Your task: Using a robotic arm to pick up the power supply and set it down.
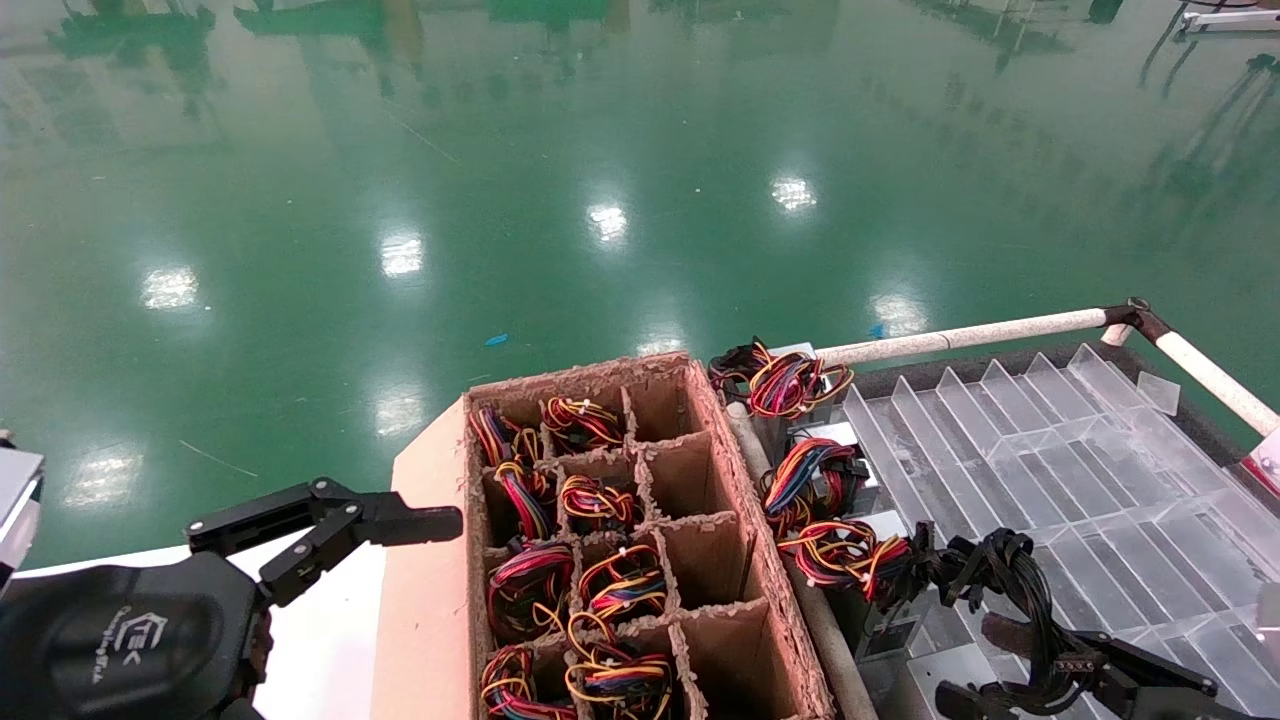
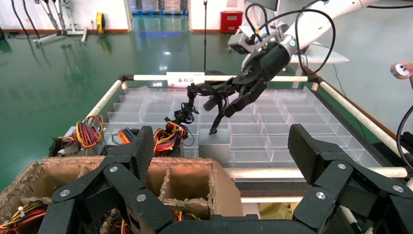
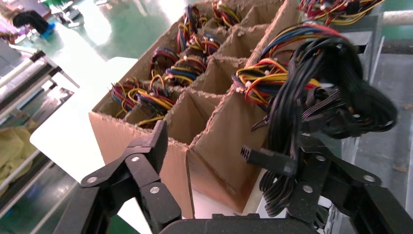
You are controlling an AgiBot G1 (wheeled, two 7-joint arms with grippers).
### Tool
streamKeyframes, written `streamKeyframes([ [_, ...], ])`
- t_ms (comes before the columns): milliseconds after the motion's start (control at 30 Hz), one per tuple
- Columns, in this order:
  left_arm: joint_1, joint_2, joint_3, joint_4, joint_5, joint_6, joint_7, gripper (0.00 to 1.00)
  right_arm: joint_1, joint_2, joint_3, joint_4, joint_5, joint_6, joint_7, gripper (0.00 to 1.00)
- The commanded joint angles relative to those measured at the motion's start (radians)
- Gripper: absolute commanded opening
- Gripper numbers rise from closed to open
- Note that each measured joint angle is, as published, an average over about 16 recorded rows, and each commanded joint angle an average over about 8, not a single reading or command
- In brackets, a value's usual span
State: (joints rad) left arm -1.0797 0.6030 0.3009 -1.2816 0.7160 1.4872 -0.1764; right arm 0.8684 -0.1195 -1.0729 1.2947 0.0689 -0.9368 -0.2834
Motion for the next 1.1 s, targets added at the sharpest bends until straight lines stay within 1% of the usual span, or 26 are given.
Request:
streamKeyframes([
  [33,0.0,0.0,0.0,0.0,0.0,0.0,0.0,1.0,0.011,-0.006,0.0,0.006,-0.028,0.011,0.021,1.0],
  [167,0.0,0.0,0.0,0.0,0.0,0.0,0.0,1.0,0.026,0.017,0.001,0.014,-0.066,0.041,0.049,1.0],
  [333,0.0,0.0,0.001,0.0,0.0,0.0,0.0,1.0,0.031,0.074,-0.002,0.033,-0.097,0.067,0.082,1.0],
  [533,0.0,0.0,0.001,0.0,-0.001,0.0,0.0,1.0,0.036,0.145,0.003,0.041,-0.105,0.069,0.101,1.0],
  [700,0.0,0.0,0.001,0.0,-0.001,0.0,0.001,1.0,0.057,0.185,0.021,0.042,-0.089,0.063,0.09,1.0],
  [967,0.0,-0.001,0.001,0.0,-0.001,-0.001,0.001,1.0,0.098,0.179,0.051,0.041,-0.03,0.05,0.023,1.0],
  [1100,0.0,-0.001,0.001,0.0,-0.001,-0.001,0.001,1.0,0.109,0.156,0.076,0.043,-0.039,0.03,0.017,1.0],
])
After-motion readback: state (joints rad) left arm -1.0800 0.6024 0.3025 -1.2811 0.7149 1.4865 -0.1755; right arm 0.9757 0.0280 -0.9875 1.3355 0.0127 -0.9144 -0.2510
